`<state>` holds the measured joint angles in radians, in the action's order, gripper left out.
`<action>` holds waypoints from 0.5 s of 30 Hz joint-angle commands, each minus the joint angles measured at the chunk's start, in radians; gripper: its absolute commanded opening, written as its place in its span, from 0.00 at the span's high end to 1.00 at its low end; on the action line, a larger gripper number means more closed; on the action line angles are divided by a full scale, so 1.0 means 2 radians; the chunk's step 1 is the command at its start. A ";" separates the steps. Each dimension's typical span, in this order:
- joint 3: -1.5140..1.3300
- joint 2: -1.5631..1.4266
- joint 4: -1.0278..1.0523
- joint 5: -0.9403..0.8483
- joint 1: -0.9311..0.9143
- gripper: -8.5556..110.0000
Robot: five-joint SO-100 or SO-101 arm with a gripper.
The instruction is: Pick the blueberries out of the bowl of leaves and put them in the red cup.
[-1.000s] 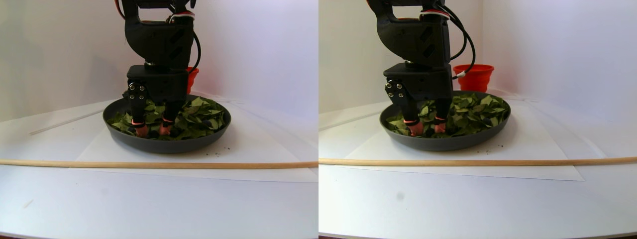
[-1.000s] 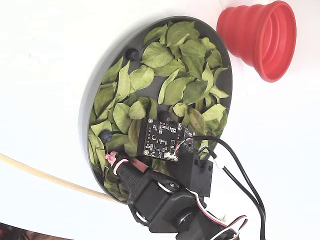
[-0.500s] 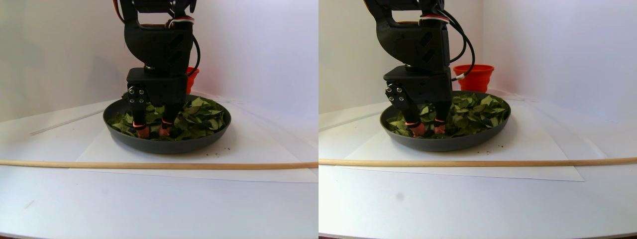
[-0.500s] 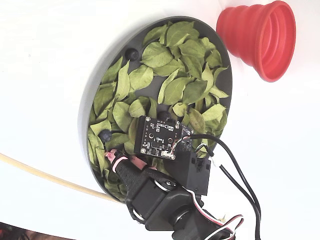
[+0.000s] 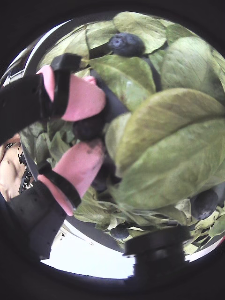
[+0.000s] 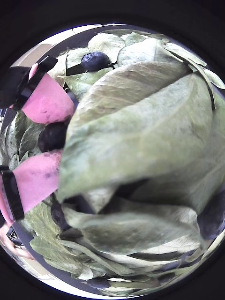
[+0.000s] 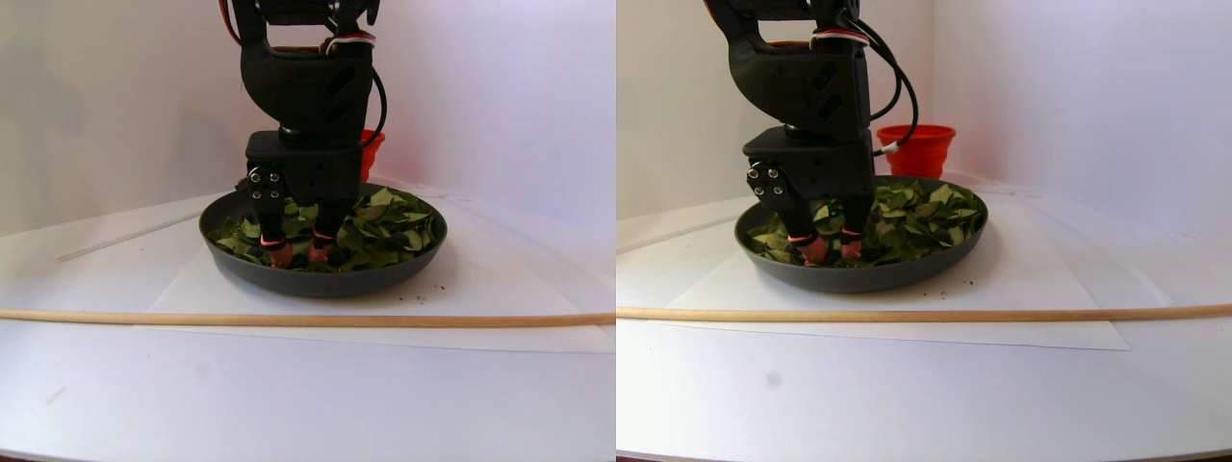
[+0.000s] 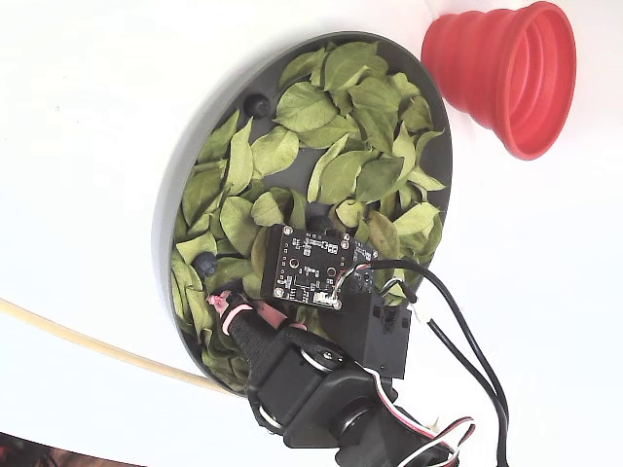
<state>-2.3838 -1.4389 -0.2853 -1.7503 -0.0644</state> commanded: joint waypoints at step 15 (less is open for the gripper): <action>-0.028 -0.055 -0.006 0.012 -0.002 0.84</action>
<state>-2.4360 -1.4634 -0.2853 -1.7288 -0.0644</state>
